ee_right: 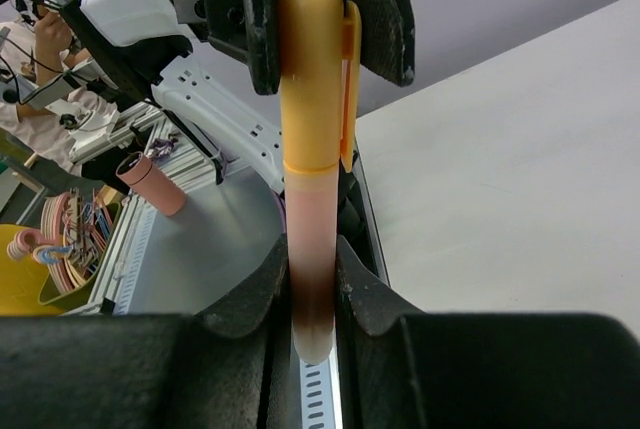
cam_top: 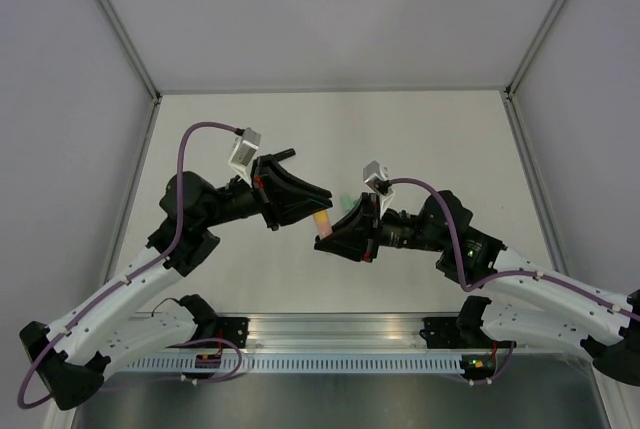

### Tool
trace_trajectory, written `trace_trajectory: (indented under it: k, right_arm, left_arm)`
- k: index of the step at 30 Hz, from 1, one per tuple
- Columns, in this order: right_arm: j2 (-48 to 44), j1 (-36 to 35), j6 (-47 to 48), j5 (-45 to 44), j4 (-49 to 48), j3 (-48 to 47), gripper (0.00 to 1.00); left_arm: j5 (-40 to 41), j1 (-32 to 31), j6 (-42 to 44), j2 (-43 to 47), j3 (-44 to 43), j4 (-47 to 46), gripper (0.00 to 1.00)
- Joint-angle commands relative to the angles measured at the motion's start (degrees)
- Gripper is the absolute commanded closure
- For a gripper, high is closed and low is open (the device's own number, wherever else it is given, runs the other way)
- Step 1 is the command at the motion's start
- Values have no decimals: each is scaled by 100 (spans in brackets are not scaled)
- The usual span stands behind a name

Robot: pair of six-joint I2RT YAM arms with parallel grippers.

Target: Insert the pens into the pen caps

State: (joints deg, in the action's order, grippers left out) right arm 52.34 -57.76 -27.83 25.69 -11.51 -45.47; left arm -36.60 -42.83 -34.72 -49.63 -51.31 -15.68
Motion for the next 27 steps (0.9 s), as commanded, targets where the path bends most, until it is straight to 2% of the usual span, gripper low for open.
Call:
trace_trajectory:
  k: [1, 8, 18, 27]
  right_arm:
    - [-31, -8, 172, -265, -607, -215, 100]
    - [101, 10, 621, -539, -361, -980, 100]
    - [154, 133, 779, -803, -194, -1763, 100]
    - [145, 274, 648, -1110, -728, -1843, 100]
  left_arm:
    - [-567, -15, -517, -65, 506, -575, 98]
    - [-1270, -15, -1352, -363, 1105, -1628, 98]
    - [-1429, -15, -1283, -214, 1545, -1508, 98]
    - [-1350, -15, -1160, -21, 1729, -1446, 98]
